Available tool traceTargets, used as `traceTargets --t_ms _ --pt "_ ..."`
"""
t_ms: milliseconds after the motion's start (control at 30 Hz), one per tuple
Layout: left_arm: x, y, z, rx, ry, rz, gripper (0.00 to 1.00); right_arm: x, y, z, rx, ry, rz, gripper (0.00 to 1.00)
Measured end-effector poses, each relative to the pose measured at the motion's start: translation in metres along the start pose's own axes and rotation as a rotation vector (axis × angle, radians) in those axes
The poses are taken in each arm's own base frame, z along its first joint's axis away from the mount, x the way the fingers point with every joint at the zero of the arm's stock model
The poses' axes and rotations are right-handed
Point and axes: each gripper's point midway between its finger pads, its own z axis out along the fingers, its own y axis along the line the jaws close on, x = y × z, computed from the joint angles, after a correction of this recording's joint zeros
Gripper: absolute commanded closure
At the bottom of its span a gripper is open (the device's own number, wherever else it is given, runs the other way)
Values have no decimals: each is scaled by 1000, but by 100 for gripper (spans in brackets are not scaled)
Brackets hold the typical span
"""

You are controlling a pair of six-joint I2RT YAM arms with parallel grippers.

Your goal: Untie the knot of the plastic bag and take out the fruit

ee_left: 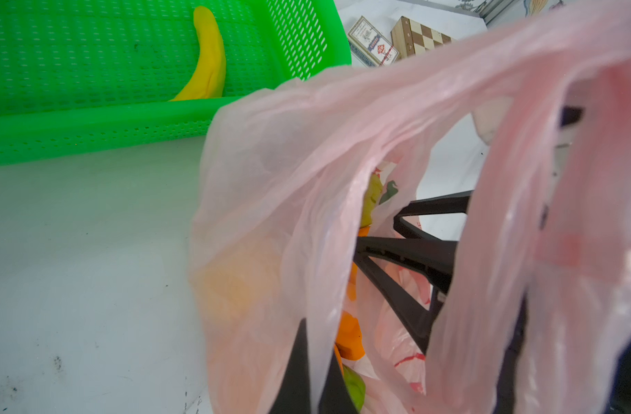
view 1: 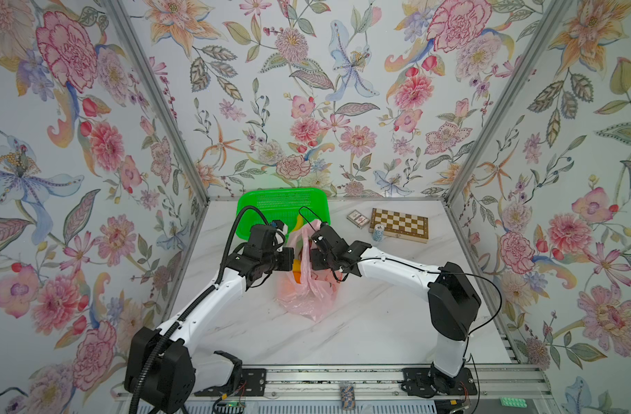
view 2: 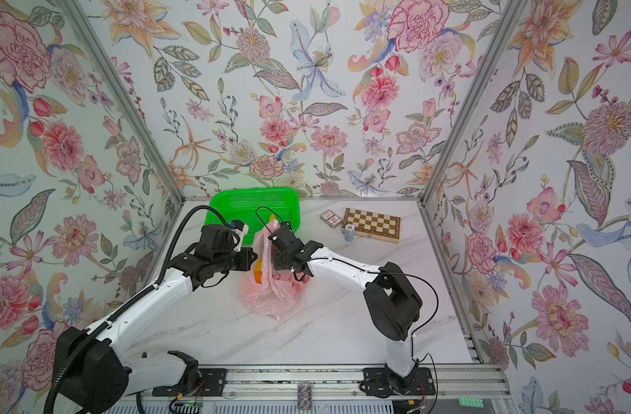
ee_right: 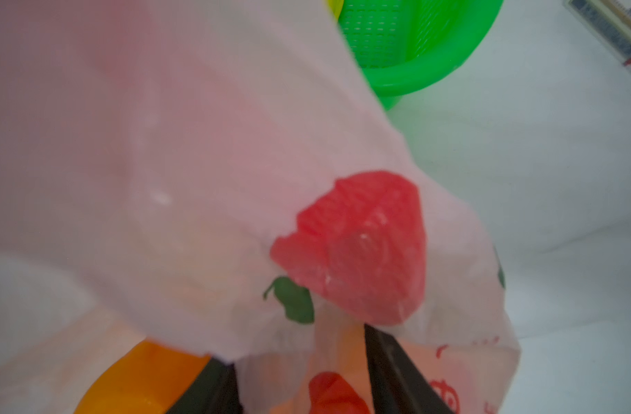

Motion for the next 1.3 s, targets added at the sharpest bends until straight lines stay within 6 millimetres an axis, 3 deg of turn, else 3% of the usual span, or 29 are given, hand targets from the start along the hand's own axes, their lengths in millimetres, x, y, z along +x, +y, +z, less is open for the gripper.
traceTargets --t_ms 133,300,533,767,833,967,1067,1167,1300 --pt "-3 11 -6 -41 -17 3 98 6 -16 3 42 10 -20 100" --pt "-9 40 -20 -137 -45 -21 98 15 -50 -7 83 30 0 100" --pt "-15 79 -44 -252 -83 -67 98 14 -95 -44 82 -17 75 100" --pt "-12 105 -56 -313 -72 -82 95 8 -170 -62 102 -67 231 100" --pt "-12 99 -56 -285 -70 -65 87 6 -180 -62 89 -71 262 95" --pt "-17 84 -61 -206 -92 -34 64 -1 -166 -61 9 -83 257 83" --pt "-25 72 -70 -160 -139 -3 47 -4 -156 -63 -34 -89 254 65" --pt "-33 64 -82 -142 -182 39 39 -9 -149 -72 -64 -110 253 52" --pt "-53 51 -98 -119 -237 111 32 -27 -136 -105 -119 -194 257 32"
